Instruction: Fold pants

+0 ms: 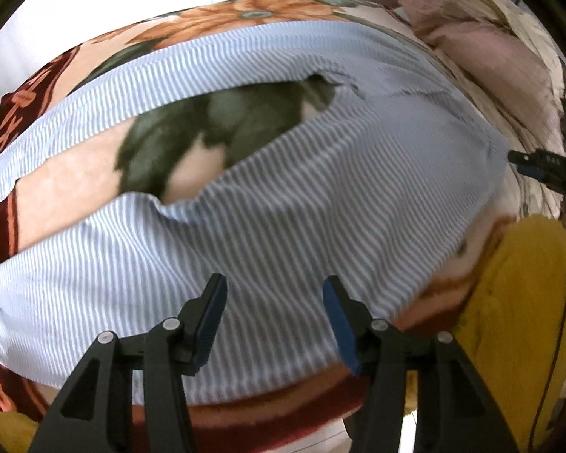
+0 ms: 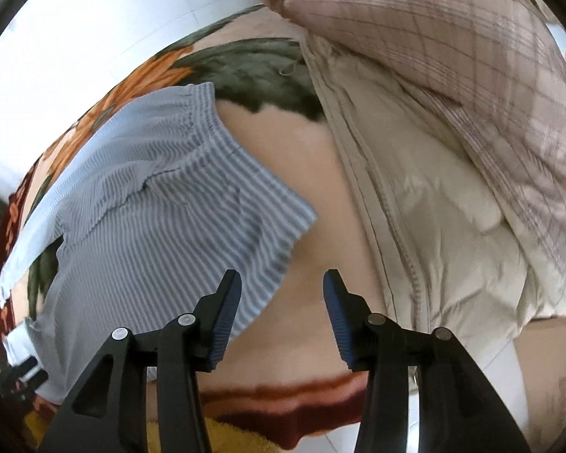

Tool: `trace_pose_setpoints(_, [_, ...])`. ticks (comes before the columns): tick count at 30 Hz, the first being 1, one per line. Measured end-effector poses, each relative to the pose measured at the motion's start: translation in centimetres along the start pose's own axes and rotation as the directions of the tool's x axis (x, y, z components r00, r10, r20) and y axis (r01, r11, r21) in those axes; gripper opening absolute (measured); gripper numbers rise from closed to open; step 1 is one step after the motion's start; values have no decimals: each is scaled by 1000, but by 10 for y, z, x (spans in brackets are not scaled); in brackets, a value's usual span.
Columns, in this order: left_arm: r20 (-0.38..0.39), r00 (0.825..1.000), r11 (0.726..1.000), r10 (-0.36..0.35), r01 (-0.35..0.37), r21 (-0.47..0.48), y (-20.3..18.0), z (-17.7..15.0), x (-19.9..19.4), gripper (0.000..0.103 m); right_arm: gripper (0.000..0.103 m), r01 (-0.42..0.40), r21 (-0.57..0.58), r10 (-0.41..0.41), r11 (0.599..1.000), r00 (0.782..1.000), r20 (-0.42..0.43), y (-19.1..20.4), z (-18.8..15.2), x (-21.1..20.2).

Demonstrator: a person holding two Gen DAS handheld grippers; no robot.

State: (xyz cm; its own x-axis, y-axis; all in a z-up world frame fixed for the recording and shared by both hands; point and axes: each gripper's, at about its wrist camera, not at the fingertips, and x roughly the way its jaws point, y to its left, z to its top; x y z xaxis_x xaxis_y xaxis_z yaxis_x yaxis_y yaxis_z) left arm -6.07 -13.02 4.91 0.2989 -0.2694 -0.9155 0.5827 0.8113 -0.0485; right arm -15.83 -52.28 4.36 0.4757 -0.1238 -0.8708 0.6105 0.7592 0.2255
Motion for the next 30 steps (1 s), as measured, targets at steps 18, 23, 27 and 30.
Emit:
trace_pose_setpoints(18, [-56,997,990,-49,55,127,-27,-32,8,56,46,-22,1,22,1000,999,-35,11,3,15])
trace_pose_setpoints(23, [-32,998,981,50,-43,190,-33,-38,19,56,46,-25,12,25,1000,999,-47,6,6,22])
trace_pose_setpoints(27, [-5,998,979,63,-60,195,-34,-40,22,54,46,-30,17,31,999,997,-66,1,11,32])
trace_pose_setpoints(30, [18,998,979,56,-58,197,-35,-38,24,37,46,-30,19,32,999,996,-78,-1,13,39])
